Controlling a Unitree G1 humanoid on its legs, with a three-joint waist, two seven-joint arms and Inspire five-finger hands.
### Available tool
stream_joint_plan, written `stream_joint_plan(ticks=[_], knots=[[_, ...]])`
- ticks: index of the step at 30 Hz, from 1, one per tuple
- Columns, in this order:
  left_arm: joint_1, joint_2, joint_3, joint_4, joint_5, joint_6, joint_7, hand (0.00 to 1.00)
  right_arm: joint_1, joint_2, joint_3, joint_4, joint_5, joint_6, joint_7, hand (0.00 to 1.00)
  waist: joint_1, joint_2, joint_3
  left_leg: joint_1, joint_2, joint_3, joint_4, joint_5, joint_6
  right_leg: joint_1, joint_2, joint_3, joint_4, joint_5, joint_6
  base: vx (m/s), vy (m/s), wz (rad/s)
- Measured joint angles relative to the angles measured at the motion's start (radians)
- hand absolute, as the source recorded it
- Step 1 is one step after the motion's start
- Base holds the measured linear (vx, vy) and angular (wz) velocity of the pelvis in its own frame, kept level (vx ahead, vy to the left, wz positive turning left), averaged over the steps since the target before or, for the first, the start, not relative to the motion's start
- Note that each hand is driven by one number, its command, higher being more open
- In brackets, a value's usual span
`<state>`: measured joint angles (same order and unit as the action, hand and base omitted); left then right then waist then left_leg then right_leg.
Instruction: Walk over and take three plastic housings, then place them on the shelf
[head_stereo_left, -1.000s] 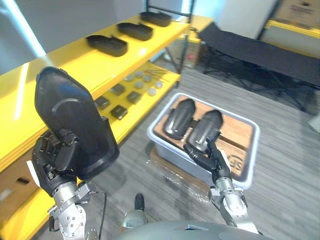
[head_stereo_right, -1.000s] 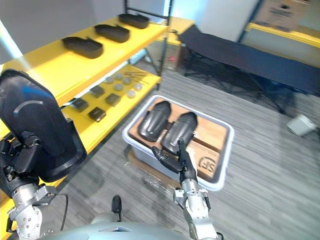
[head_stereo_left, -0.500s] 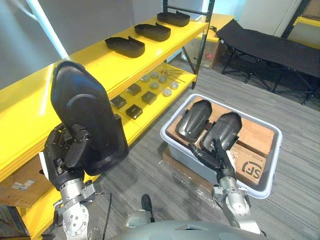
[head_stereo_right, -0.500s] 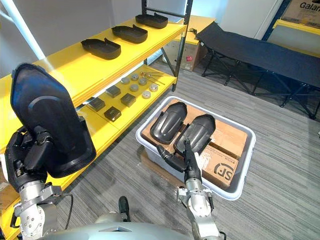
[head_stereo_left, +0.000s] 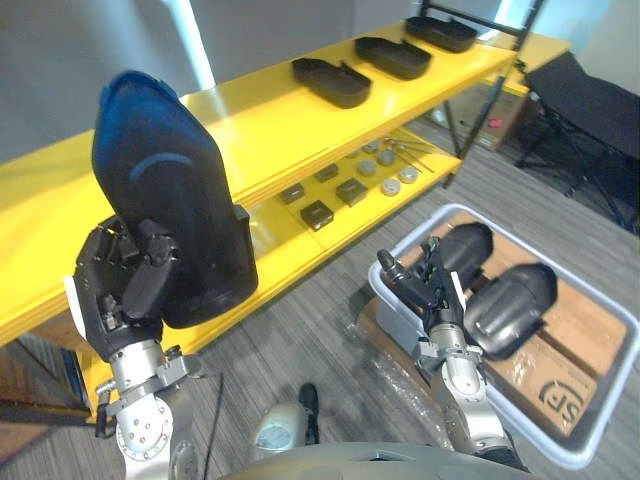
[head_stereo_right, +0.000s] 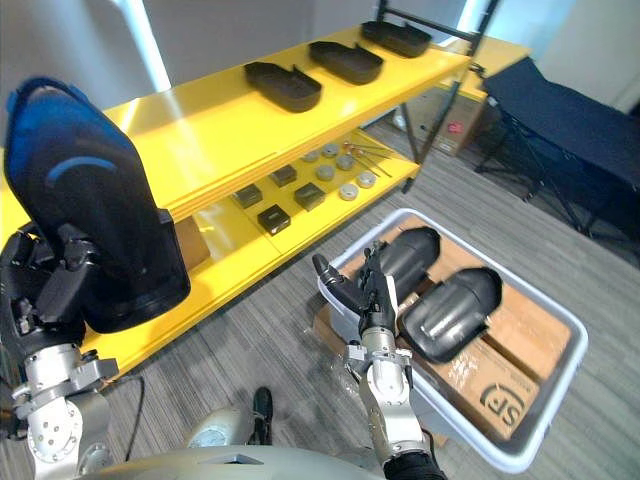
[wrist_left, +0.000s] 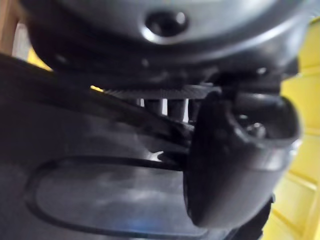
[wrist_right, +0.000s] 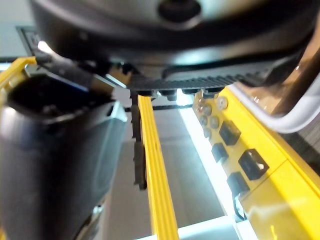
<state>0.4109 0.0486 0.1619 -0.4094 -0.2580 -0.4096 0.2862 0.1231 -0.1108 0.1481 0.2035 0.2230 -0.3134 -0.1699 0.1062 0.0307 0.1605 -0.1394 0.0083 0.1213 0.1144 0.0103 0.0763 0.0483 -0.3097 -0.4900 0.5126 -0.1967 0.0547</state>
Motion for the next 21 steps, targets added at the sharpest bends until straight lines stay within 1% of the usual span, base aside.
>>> stream_joint_plan(ticks=[1,2,3,4,5,6,7,8,9,10,11,12,13,14,15,16,18,21], knots=[[-0.014,-0.001,0.008,0.011,-0.001,0.000,0.011,0.00,-0.009,-0.001,-0.002,-0.006,0.000,0.000,0.013,1.00,0.001,0.004,0.004,0.009,-0.001,-0.012,-0.017,0.002,0.001,-0.018,0.030,0.017,-0.024,-0.016,-0.008,0.14,0.095,0.56],[-0.036,0.000,0.014,0.033,-0.003,0.001,0.031,0.00,-0.024,-0.003,-0.012,-0.026,0.000,-0.002,0.040,1.00,-0.001,0.016,0.011,0.022,-0.002,-0.042,-0.034,0.014,-0.003,-0.049,0.090,0.059,-0.078,-0.024,-0.016,0.14,0.077,0.60],[-0.062,0.000,0.005,0.056,-0.003,0.001,0.045,0.00,-0.023,-0.005,-0.033,-0.067,0.001,-0.011,0.056,1.00,-0.006,0.023,0.015,0.027,-0.018,-0.087,-0.036,0.023,-0.005,-0.089,0.132,0.126,-0.110,-0.023,-0.017,0.14,0.062,0.78],[-0.072,0.001,-0.001,0.064,-0.003,0.001,0.051,0.00,-0.022,-0.006,-0.044,-0.086,0.001,-0.019,0.061,1.00,-0.017,0.023,0.015,0.027,-0.030,-0.115,-0.038,0.023,-0.005,-0.110,0.146,0.167,-0.116,-0.023,-0.016,0.14,-0.004,1.27],[-0.092,0.001,-0.019,0.086,-0.002,0.001,0.054,0.00,-0.017,-0.013,-0.067,-0.126,0.001,-0.027,0.060,1.00,-0.040,0.023,0.015,0.030,-0.055,-0.172,-0.039,0.024,-0.006,-0.141,0.168,0.258,-0.112,-0.020,-0.011,0.14,-0.029,1.56],[-0.098,0.004,-0.045,0.103,-0.002,0.002,0.055,0.00,-0.015,-0.015,-0.094,-0.162,-0.023,-0.028,0.043,1.00,-0.057,0.016,0.017,0.055,-0.076,-0.212,-0.048,0.031,-0.017,-0.149,0.173,0.326,-0.112,-0.014,-0.001,0.20,-0.066,1.66],[-0.092,0.007,-0.060,0.105,-0.001,0.003,0.054,0.00,-0.014,-0.019,-0.111,-0.190,-0.053,-0.029,0.028,1.00,-0.056,0.006,0.019,0.078,-0.091,-0.238,-0.052,0.034,-0.022,-0.145,0.167,0.342,-0.114,-0.013,0.000,0.22,-0.110,1.18],[-0.086,0.009,-0.067,0.105,-0.001,0.003,0.055,0.00,-0.014,-0.024,-0.119,-0.208,-0.060,-0.029,0.025,1.00,-0.056,-0.002,0.016,0.088,-0.100,-0.258,-0.055,0.033,-0.024,-0.141,0.159,0.336,-0.119,-0.012,0.000,0.27,-0.173,1.02],[-0.084,0.010,-0.068,0.104,-0.001,0.004,0.058,0.00,-0.024,-0.054,-0.122,-0.242,-0.055,-0.041,0.026,1.00,-0.047,-0.019,0.007,0.106,-0.111,-0.298,-0.062,0.028,-0.032,-0.123,0.153,0.314,-0.164,-0.009,-0.004,0.23,-0.183,0.83],[-0.084,0.010,-0.066,0.103,-0.002,0.004,0.060,0.00,-0.030,-0.064,-0.122,-0.252,-0.049,-0.047,0.029,1.00,-0.041,-0.026,0.003,0.109,-0.114,-0.314,-0.063,0.025,-0.038,-0.111,0.154,0.298,-0.190,-0.008,-0.005,0.21,-0.215,0.83],[-0.083,0.012,-0.062,0.102,-0.002,0.005,0.061,0.00,-0.041,-0.077,-0.121,-0.260,-0.041,-0.058,0.034,1.00,-0.030,-0.043,-0.007,0.107,-0.123,-0.324,-0.065,0.016,-0.047,-0.091,0.154,0.281,-0.236,0.004,-0.007,0.17,-0.228,0.64],[-0.081,0.014,-0.039,0.101,-0.003,0.010,0.060,0.00,-0.061,-0.083,-0.119,-0.259,-0.043,-0.066,0.036,1.00,-0.023,-0.070,-0.020,0.092,-0.129,-0.279,-0.055,-0.015,-0.042,-0.053,0.138,0.254,-0.306,0.082,0.002,0.19,-0.255,0.97],[-0.082,0.001,-0.036,0.104,-0.006,0.025,0.058,0.00,-0.082,-0.096,-0.130,-0.256,-0.055,-0.068,0.029,1.00,-0.033,-0.061,-0.021,0.076,-0.080,-0.179,0.001,-0.042,-0.047,-0.005,0.148,0.189,-0.348,0.104,0.015,0.13,-0.196,0.95],[-0.080,-0.001,-0.038,0.104,-0.005,0.025,0.049,0.00,-0.088,-0.102,-0.139,-0.256,-0.055,-0.069,0.026,1.00,-0.037,-0.051,-0.021,0.062,-0.050,-0.125,0.028,-0.051,-0.056,0.012,0.157,0.167,-0.366,0.107,0.014,0.11,-0.153,1.04],[-0.080,-0.001,-0.043,0.103,-0.005,0.025,0.028,0.00,-0.092,-0.117,-0.156,-0.255,-0.054,-0.068,0.016,1.00,-0.036,-0.034,-0.024,0.035,-0.014,-0.055,0.064,-0.061,-0.067,0.032,0.171,0.129,-0.386,0.108,0.012,0.11,-0.118,0.86],[-0.081,-0.001,-0.048,0.099,-0.005,0.025,0.007,0.00,-0.088,-0.124,-0.172,-0.254,-0.052,-0.068,0.005,1.00,-0.037,-0.026,-0.027,0.026,0.002,-0.021,0.073,-0.059,-0.077,0.045,0.177,0.101,-0.396,0.108,0.012,0.11,-0.097,0.77],[-0.083,-0.001,-0.054,0.086,-0.004,0.025,-0.016,0.00,-0.089,-0.118,-0.187,-0.254,-0.052,-0.068,-0.010,1.00,-0.038,-0.024,-0.027,0.035,0.002,-0.012,0.049,-0.039,-0.076,0.052,0.178,0.088,-0.396,0.108,0.012,0.11,-0.051,0.43],[-0.089,0.002,-0.081,0.084,-0.004,0.025,-0.019,0.00,-0.092,-0.101,-0.200,-0.252,-0.059,-0.069,-0.027,1.00,-0.038,-0.025,-0.027,0.061,-0.003,-0.006,0.029,-0.033,-0.074,0.066,0.173,0.094,-0.394,0.109,0.010,0.08,-0.007,0.06]])
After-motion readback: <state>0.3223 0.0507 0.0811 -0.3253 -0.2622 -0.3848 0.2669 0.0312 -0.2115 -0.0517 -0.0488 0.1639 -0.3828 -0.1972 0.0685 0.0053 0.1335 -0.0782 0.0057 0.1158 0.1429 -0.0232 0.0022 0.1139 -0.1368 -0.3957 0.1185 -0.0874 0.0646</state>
